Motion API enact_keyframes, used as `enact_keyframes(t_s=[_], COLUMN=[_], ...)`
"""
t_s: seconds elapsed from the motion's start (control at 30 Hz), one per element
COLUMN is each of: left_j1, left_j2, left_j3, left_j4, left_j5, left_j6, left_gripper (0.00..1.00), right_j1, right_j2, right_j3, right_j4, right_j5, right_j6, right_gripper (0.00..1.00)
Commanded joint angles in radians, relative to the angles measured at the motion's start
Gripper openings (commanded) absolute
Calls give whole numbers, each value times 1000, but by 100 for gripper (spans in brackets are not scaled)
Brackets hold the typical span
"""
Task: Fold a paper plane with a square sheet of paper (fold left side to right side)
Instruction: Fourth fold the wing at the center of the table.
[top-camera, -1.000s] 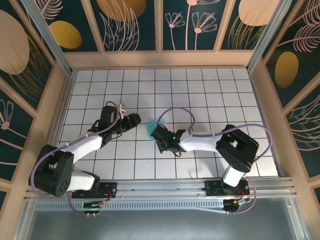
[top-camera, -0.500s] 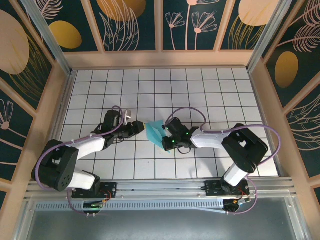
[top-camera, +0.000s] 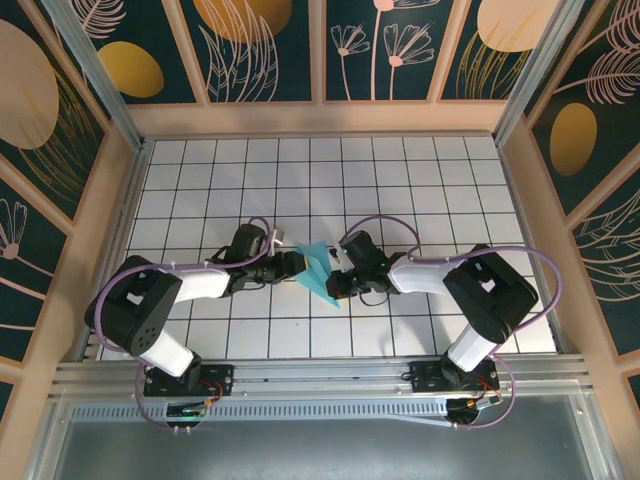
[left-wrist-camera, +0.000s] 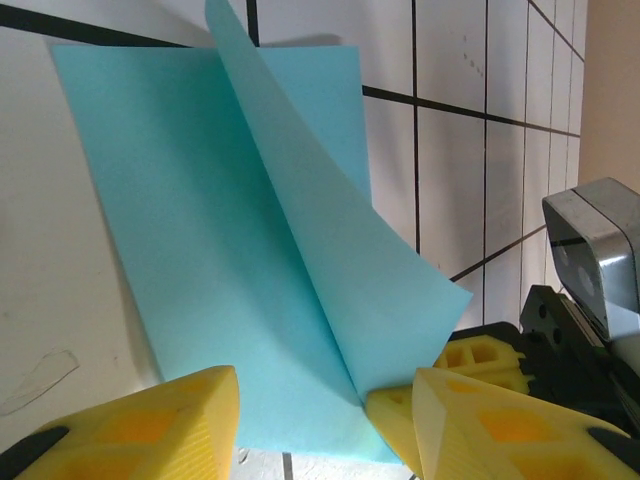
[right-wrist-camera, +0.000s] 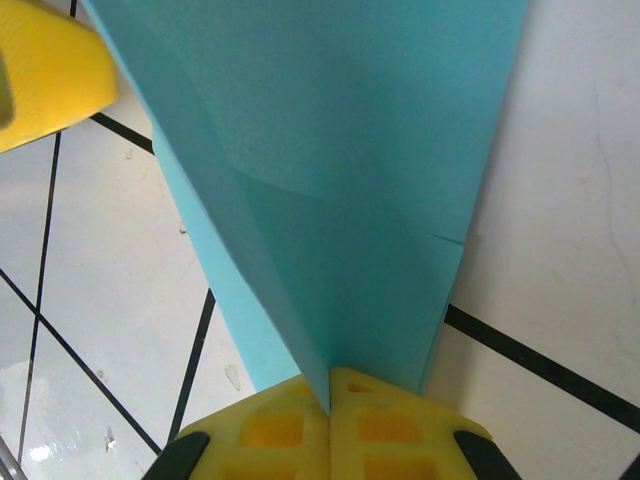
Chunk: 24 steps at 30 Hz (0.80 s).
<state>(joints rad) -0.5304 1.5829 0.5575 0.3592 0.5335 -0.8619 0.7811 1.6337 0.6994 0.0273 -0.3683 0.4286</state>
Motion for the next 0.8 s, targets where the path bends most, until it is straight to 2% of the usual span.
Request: enact_keyframes(t_s=[0.0,0.37,0.77], left_j1=[-13,-47,-54], left_j2=[30,111,163], left_j3=[44,108,165], left_j4=[33,1,-126], left_j5=[-12,-32,-100], left_j6=[-17,-14,21], left_gripper=[49,48,46], right_j1=[-4,-4,-5], right_j2=[17,35,32], right_j3=[-9,-5,-5], right_j4=[18,16,20], right_j5=[-22,-37,-54], right_j6=[15,18,20], right_gripper=[0,0,2])
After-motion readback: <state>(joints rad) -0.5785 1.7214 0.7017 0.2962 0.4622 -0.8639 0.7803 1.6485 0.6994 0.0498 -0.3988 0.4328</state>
